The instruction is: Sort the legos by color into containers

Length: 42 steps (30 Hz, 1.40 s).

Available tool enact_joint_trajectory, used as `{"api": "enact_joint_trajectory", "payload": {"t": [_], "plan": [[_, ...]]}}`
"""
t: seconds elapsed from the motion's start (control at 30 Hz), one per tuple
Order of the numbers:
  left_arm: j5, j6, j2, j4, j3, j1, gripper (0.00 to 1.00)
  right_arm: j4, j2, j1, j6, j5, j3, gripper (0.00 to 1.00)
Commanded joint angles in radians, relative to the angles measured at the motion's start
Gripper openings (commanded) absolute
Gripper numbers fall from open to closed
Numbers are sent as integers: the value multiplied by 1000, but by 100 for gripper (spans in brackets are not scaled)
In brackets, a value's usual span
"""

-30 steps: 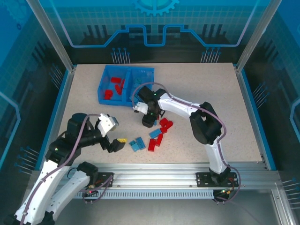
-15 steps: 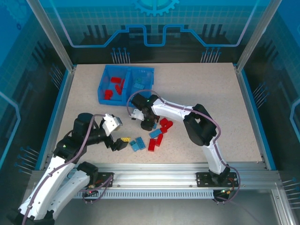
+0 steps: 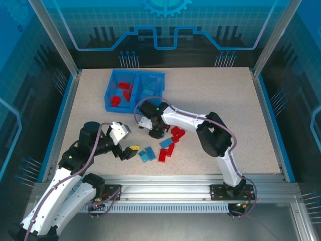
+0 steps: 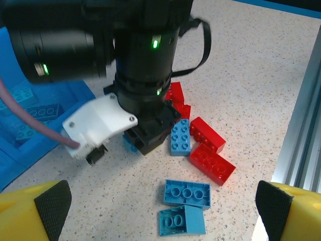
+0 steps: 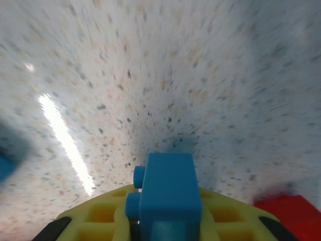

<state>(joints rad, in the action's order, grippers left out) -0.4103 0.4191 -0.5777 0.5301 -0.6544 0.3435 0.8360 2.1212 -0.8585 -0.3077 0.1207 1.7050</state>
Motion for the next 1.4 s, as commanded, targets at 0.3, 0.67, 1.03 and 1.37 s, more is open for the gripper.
{"api": "enact_joint_trajectory", "payload": {"t": [0.3, 0.67, 1.03, 1.37], "plan": [[163, -23, 197, -116, 71, 5, 99, -447, -273, 65, 364, -41, 60, 16], [275, -26, 188, -75, 63, 3, 99, -323, 212, 138, 477, 186, 605, 16], [295, -11, 170, -80, 65, 1, 99, -236, 569, 176, 401, 164, 1020, 25], [356, -202, 42, -136, 16, -12, 99, -177, 439, 178, 412, 105, 1014, 44]]}}
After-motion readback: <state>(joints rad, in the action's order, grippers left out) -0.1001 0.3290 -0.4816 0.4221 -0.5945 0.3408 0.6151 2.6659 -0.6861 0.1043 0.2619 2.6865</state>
